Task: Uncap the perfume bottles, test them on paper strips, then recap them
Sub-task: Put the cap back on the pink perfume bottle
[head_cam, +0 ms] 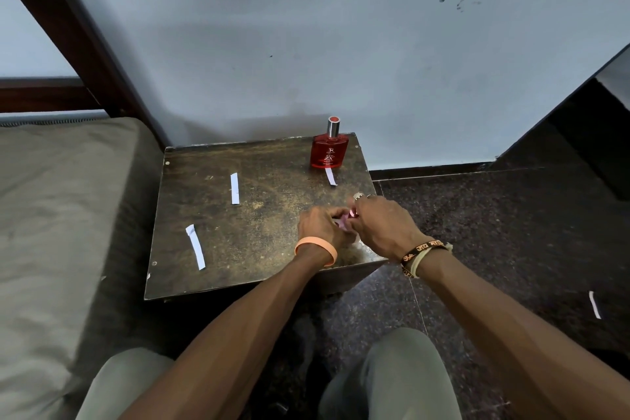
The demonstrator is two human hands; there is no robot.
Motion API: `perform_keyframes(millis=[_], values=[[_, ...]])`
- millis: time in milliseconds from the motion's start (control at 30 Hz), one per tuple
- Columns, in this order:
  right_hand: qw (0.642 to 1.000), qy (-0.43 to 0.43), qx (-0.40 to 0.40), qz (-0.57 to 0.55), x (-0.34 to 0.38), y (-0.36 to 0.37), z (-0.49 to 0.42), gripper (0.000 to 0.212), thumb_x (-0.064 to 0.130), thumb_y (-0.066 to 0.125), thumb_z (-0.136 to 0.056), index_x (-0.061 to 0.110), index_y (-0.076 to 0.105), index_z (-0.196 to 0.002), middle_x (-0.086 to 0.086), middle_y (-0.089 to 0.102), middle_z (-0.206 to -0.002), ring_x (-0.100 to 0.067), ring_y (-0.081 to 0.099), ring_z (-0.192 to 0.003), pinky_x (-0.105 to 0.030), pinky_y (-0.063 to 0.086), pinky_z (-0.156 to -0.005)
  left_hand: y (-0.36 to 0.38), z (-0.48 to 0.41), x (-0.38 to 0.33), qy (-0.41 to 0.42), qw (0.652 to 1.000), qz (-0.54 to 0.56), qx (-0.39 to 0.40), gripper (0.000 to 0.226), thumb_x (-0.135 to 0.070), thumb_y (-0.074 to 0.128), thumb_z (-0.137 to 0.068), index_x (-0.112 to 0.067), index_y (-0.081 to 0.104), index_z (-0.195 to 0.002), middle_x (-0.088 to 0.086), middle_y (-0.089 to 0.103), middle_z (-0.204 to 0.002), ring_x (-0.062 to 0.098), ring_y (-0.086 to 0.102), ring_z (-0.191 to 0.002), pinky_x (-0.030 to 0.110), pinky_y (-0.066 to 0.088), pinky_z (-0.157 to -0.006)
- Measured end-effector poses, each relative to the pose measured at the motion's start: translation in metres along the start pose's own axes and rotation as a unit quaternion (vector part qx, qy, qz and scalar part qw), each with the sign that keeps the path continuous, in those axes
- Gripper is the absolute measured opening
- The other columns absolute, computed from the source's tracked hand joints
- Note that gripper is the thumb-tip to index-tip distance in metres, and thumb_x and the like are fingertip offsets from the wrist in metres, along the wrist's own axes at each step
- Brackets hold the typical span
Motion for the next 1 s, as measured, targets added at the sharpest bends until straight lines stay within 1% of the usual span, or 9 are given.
perform_keyframes(millis=[167,267,333,467,633,733,867,933,1000], values=[[0.999,0.018,-0.024,0.029,-0.001,0.004,-0.001,0.041,0.051,0.051,-0.097,0.012,0.056,-0.107,-0.009,0.067,-0.102,-0.03,0.066,-0.094,-0.041,0.054,-0.076,0.001,0.001,0.0,0.005,1.0,-0.003,0.0,0.027,-0.019,0.078,-0.07,-0.026,0.077,-0.096,0.0,0.076,-0.081,0.015,0.07,-0.073,0.026,0.058,-0.072],[1.0,0.018,-0.005,-0.005,-0.002,0.007,0.0,0.037,0.046,0.05,-0.098,0.012,0.054,-0.109,-0.009,0.064,-0.106,-0.031,0.064,-0.096,-0.042,0.053,-0.079,0.002,0.001,0.0,-0.004,1.0,0.009,-0.007,0.023,-0.023,0.075,-0.073,-0.025,0.077,-0.096,-0.001,0.076,-0.081,0.016,0.07,-0.071,0.031,0.059,-0.071],[1.0,0.016,-0.009,-0.015,-0.003,0.008,0.0,0.033,0.043,0.052,-0.098,0.012,0.056,-0.108,-0.009,0.065,-0.104,-0.029,0.064,-0.094,-0.04,0.052,-0.077,0.002,-0.001,0.002,-0.009,1.0,0.014,-0.004,0.025,-0.024,0.078,-0.071,-0.026,0.077,-0.095,-0.002,0.076,-0.079,0.013,0.07,-0.069,0.03,0.059,-0.07],[0.999,0.029,-0.035,0.007,-0.003,0.01,0.0,0.043,0.053,0.052,-0.094,0.012,0.056,-0.104,-0.007,0.066,-0.096,-0.026,0.064,-0.087,-0.039,0.055,-0.074,0.003,0.0,0.003,-0.008,1.0,0.01,-0.002,0.027,-0.022,0.078,-0.069,-0.026,0.077,-0.096,-0.003,0.076,-0.081,0.012,0.07,-0.069,0.029,0.06,-0.07],[0.996,0.033,-0.036,-0.07,-0.007,0.01,-0.001,0.027,0.041,0.057,-0.096,0.015,0.059,-0.101,-0.005,0.067,-0.095,-0.025,0.063,-0.085,-0.038,0.052,-0.071,0.002,-0.001,0.003,-0.01,1.0,0.018,-0.002,0.029,-0.02,0.077,-0.068,-0.023,0.076,-0.097,0.0,0.076,-0.084,0.013,0.07,-0.073,0.027,0.058,-0.074],[0.997,0.036,-0.06,-0.024,-0.004,0.01,-0.002,0.036,0.05,0.057,-0.093,0.014,0.059,-0.098,-0.005,0.065,-0.089,-0.025,0.063,-0.082,-0.038,0.053,-0.068,0.002,0.0,0.003,-0.011,1.0,0.009,0.003,0.031,-0.019,0.077,-0.068,-0.026,0.076,-0.097,-0.001,0.076,-0.082,0.013,0.069,-0.072,0.025,0.057,-0.071],[0.996,0.019,-0.047,-0.07,-0.002,0.013,-0.002,0.026,0.039,0.057,-0.096,0.016,0.059,-0.109,-0.007,0.068,-0.098,-0.027,0.065,-0.089,-0.04,0.054,-0.075,0.002,0.001,0.001,-0.01,1.0,0.01,-0.005,0.025,-0.019,0.07,-0.071,-0.026,0.077,-0.094,0.001,0.076,-0.079,0.016,0.069,-0.071,0.029,0.058,-0.072],[0.995,0.033,-0.055,-0.077,-0.005,0.011,-0.003,0.022,0.039,0.06,-0.095,0.019,0.061,-0.103,-0.005,0.068,-0.092,-0.026,0.065,-0.086,-0.04,0.055,-0.073,0.0,0.001,0.0,-0.01,1.0,0.012,-0.005,0.026,-0.02,0.073,-0.07,-0.026,0.077,-0.096,0.0,0.076,-0.081,0.014,0.069,-0.071,0.027,0.058,-0.072],[0.995,0.054,-0.067,-0.052,-0.008,0.011,-0.004,0.031,0.048,0.062,-0.091,0.017,0.06,-0.095,-0.004,0.067,-0.087,-0.025,0.065,-0.081,-0.041,0.056,-0.071,0.0,0.002,0.0,-0.007,1.0,0.012,-0.001,0.028,-0.017,0.076,-0.069,-0.026,0.077,-0.096,-0.001,0.076,-0.082,0.013,0.069,-0.072,0.023,0.057,-0.07]])
Point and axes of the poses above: each hand's wrist, its own z-axis away from the middle knuckle, its own y-axis out of the palm, x = y × z, the point moved 4 cm from there along -z, towards the middle knuckle
